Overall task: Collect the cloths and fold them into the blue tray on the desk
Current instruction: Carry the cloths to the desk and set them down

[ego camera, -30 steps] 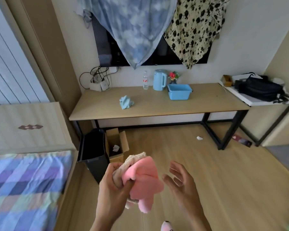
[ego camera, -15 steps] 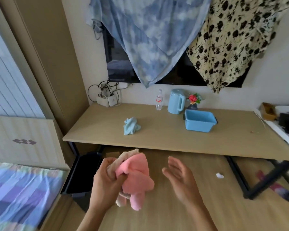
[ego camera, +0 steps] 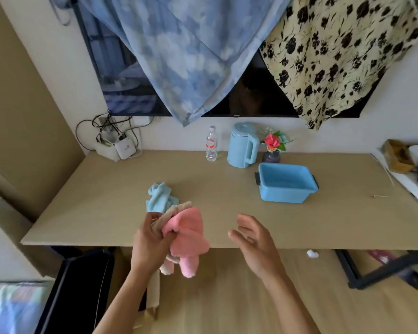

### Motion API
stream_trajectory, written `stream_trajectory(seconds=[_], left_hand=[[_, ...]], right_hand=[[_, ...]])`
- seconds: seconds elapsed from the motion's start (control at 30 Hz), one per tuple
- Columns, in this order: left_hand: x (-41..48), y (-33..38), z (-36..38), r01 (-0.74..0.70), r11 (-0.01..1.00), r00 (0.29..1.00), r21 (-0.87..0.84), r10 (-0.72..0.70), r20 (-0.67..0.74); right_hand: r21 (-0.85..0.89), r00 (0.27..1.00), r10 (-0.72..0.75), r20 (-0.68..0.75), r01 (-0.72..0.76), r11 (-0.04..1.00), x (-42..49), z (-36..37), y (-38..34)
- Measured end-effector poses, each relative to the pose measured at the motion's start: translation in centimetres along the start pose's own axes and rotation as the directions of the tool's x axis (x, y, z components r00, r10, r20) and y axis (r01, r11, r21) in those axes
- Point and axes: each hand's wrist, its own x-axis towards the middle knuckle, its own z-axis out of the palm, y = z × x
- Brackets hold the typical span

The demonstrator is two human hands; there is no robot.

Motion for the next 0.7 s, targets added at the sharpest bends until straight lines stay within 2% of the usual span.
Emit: stream_trajectory(seconds=[0.17, 0.37, 0.57, 0.7], left_hand=[[7.9, -1.7, 2.2, 0.084, 0.986, 0.995, 0.146, -0.077, -0.058], [16.3, -4.5, 4.2, 0.167, 0.936, 0.981, 0.310, -0.126, -0.148], [23.8, -6.9, 4.2, 0.190, 0.865, 0.971, 0.465, -0.097, -0.217], [28.1, -9.2, 4.2, 0.167, 0.805, 0.981, 0.570, -0.081, -0.174]], right_hand=[[0.020, 0.997, 0.072, 0.039, -0.073, 0.997, 7.9, 0.6, 1.2], [0.015, 0.977, 0.101, 0.188, -0.105, 0.994, 18.2, 2.3, 2.4], [-0.075, 0.940, 0.119, 0.321, -0.100, 0.992, 25.9, 4.2, 2.6], [-0.085, 0.914, 0.166, 0.369, -0.145, 0.986, 28.6, 5.9, 2.6]])
